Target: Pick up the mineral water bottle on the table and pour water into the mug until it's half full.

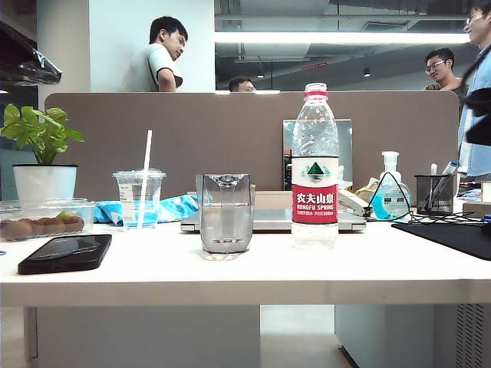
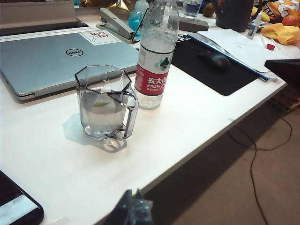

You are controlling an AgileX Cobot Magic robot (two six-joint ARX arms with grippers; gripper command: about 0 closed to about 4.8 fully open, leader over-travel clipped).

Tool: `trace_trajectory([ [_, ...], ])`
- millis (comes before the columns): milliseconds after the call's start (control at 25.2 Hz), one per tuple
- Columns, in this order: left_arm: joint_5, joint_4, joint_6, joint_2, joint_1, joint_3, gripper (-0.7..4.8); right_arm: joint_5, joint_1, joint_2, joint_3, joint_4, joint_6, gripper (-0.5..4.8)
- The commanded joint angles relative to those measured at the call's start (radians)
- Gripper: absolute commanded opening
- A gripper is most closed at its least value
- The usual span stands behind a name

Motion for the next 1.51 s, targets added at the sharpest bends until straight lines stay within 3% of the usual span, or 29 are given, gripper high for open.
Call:
trace_trajectory([
  [40,0.0,0.008,0.001,-0.001,0.0,0.003,-0.03,-0.089,-0.09,-0.093,0.004,-0.137,0.002,-0.05],
  [238,0.0,0.008,0.001,-0.001,0.0,0.003,-0.03,-0.119,-0.185,-0.238,0.004,-0.277,0.002,-0.05],
  [515,-0.002,0.008,0.001,-0.001,0.0,0.003,-0.03,-0.12,-0.186,-0.371,0.0,-0.415,0.002,-0.05],
  [1110,-0.002,0.008,0.001,-0.001,0.0,0.003,-0.03,-0.124,-0.186,-0.638,-0.111,-0.558,0.013,-0.05],
  [1269,-0.002,0.008,0.001,-0.001,0.0,0.003,-0.03,-0.123,-0.186,-0.69,-0.111,-0.668,0.013,-0.04],
  [1507,-0.002,0.008,0.001,-0.001,0.0,0.003,-0.03,-0.123,-0.181,-0.798,-0.11,-0.752,0.013,0.23],
])
